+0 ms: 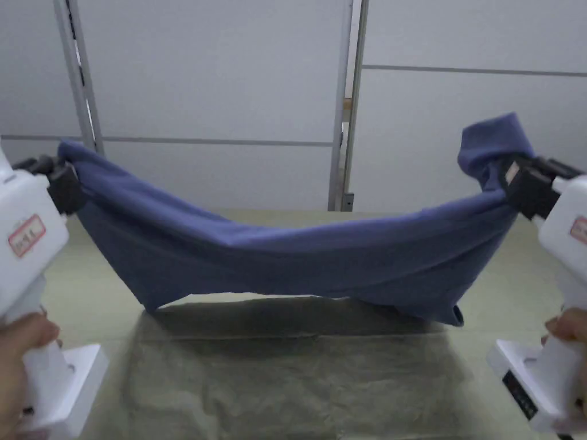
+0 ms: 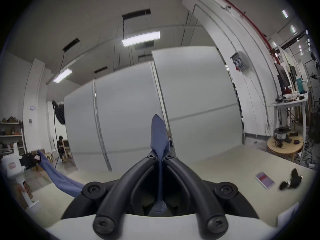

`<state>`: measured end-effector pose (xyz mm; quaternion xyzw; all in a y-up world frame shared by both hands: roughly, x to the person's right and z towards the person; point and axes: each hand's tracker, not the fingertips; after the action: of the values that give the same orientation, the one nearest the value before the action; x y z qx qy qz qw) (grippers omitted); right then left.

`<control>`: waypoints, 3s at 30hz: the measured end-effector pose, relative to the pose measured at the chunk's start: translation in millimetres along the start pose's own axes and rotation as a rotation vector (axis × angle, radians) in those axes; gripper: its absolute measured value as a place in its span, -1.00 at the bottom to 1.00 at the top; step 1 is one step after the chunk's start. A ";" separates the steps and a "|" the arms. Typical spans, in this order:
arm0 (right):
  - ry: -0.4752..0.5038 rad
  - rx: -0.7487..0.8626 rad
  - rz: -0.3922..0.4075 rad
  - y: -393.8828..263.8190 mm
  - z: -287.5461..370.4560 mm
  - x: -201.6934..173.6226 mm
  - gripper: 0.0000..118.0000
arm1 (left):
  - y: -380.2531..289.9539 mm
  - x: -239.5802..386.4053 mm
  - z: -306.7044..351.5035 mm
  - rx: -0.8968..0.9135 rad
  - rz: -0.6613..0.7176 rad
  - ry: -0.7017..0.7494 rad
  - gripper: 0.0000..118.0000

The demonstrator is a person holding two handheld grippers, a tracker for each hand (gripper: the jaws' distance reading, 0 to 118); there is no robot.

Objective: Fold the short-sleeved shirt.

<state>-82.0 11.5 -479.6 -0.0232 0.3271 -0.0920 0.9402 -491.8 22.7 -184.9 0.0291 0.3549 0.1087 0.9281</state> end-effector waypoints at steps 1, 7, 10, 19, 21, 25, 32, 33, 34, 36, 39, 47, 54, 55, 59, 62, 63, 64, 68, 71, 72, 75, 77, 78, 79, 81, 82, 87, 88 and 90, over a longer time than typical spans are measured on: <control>0.006 -0.032 -0.016 -12.1 32.2 -15.5 -0.95 | -10.3 -3.4 18.4 -0.032 -0.020 -0.002 -0.98; 0.017 -0.224 -0.001 -78.1 168.3 -34.6 -0.95 | -71.7 -25.5 135.1 -0.242 -0.104 0.006 -0.98; 0.009 -0.327 -0.056 -109.3 212.3 -31.0 -0.95 | -103.1 -39.9 177.2 -0.366 -0.072 0.005 -0.98; -0.101 -0.634 -0.214 -170.3 284.0 4.5 -0.95 | -185.4 -84.9 240.3 -0.695 -0.084 0.082 -0.98; -0.144 -0.683 -0.202 -176.8 289.9 10.5 -0.95 | -197.5 -92.7 243.8 -0.749 -0.091 0.107 -0.98; -0.202 -0.837 -0.265 -202.5 284.2 31.0 -0.95 | -224.1 -104.5 240.4 -0.875 -0.067 0.141 -0.98; -0.169 -0.636 -0.150 -180.9 299.9 21.0 -0.76 | -181.8 -100.8 268.2 -0.660 -0.067 0.154 -0.29; -0.172 -0.567 -0.093 -170.1 302.7 15.0 -0.39 | -165.4 -99.1 275.2 -0.588 -0.054 0.154 0.44; -0.168 -0.477 -0.058 -155.7 309.7 7.8 0.21 | -144.2 -94.1 286.6 -0.472 -0.044 0.130 0.94; -0.144 -0.299 -0.006 -130.0 320.2 -8.1 0.92 | -111.4 -81.0 298.6 -0.340 -0.058 0.131 0.99; -0.049 -0.179 0.001 -99.6 328.7 -34.3 0.90 | -77.1 -59.9 315.2 -0.207 -0.058 0.034 0.92; -0.004 -0.213 0.053 -107.0 325.0 -63.9 -0.97 | -89.9 -65.3 303.3 -0.323 -0.092 0.052 -1.00; -0.018 -0.301 0.006 -119.1 323.8 -56.0 -0.97 | -176.0 -105.0 271.7 -0.766 0.101 0.096 0.96; -0.031 -0.311 0.007 -120.4 324.8 -54.9 -0.97 | -188.8 -109.7 267.1 -0.800 0.109 0.109 0.96; -0.052 -0.362 0.008 -122.3 326.0 -48.6 -0.97 | -216.7 -97.2 255.1 -0.899 0.056 0.088 0.42; -0.082 -0.447 0.010 -128.5 320.0 -38.1 -0.95 | -235.2 -88.0 248.7 -0.929 -0.008 0.115 -0.17; -0.085 -0.511 0.011 -131.2 314.8 -32.2 -0.74 | -233.9 -89.0 248.8 -0.900 0.023 0.084 -0.76; -0.084 -0.596 0.001 -136.0 308.7 -26.9 -0.35 | -229.1 -84.5 250.4 -0.896 0.001 0.096 -0.85; -0.129 -0.777 0.021 -169.6 283.5 -1.0 0.83 | -213.1 -81.9 267.0 -0.870 -0.010 0.066 -0.85; -0.132 -0.924 0.010 -200.7 261.5 20.8 0.66 | -208.0 -86.0 263.1 -0.857 -0.007 0.055 -0.85; -0.114 -0.918 -0.023 -203.9 262.3 24.8 0.26 | -205.9 -85.8 263.2 -0.855 -0.005 0.056 -0.85; -0.163 -0.738 -0.071 -196.8 276.9 26.6 -0.93 | -188.8 -78.1 268.3 -0.826 0.002 0.050 -0.85; -0.134 -0.643 -0.108 -176.0 282.7 27.9 -0.93 | -168.3 -75.9 266.5 -0.763 0.026 0.037 -0.85; -0.129 -0.622 -0.117 -166.2 280.0 26.4 -0.93 | -157.5 -75.2 260.9 -0.741 0.042 0.032 -0.85; -0.129 -0.589 -0.127 -154.6 273.0 29.0 -0.93 | -149.3 -77.1 250.7 -0.719 0.056 0.025 -0.85; -0.143 -0.558 -0.138 -134.9 245.7 36.0 -0.93 | -131.6 -75.2 223.3 -0.685 0.073 0.010 -0.85; -0.153 -0.532 -0.153 -125.0 230.2 28.5 -0.93 | -125.2 -73.5 204.9 -0.670 0.072 0.008 -0.86; -0.183 -0.571 -0.228 -125.3 123.3 44.4 -0.93 | -134.2 -76.3 87.8 -0.725 0.075 0.013 -0.86; -0.199 -0.591 -0.205 -132.4 102.2 43.7 -0.93 | -143.2 -76.9 66.1 -0.747 0.071 0.015 -0.86; -0.197 -0.640 -0.159 -148.2 70.1 36.6 -0.93 | -164.2 -77.8 30.4 -0.815 0.046 0.044 -0.86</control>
<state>-33.8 -142.1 -431.6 -0.3510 0.2440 -0.0549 0.9024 -498.2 -154.0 -133.0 -0.3356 0.3019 0.2620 0.8530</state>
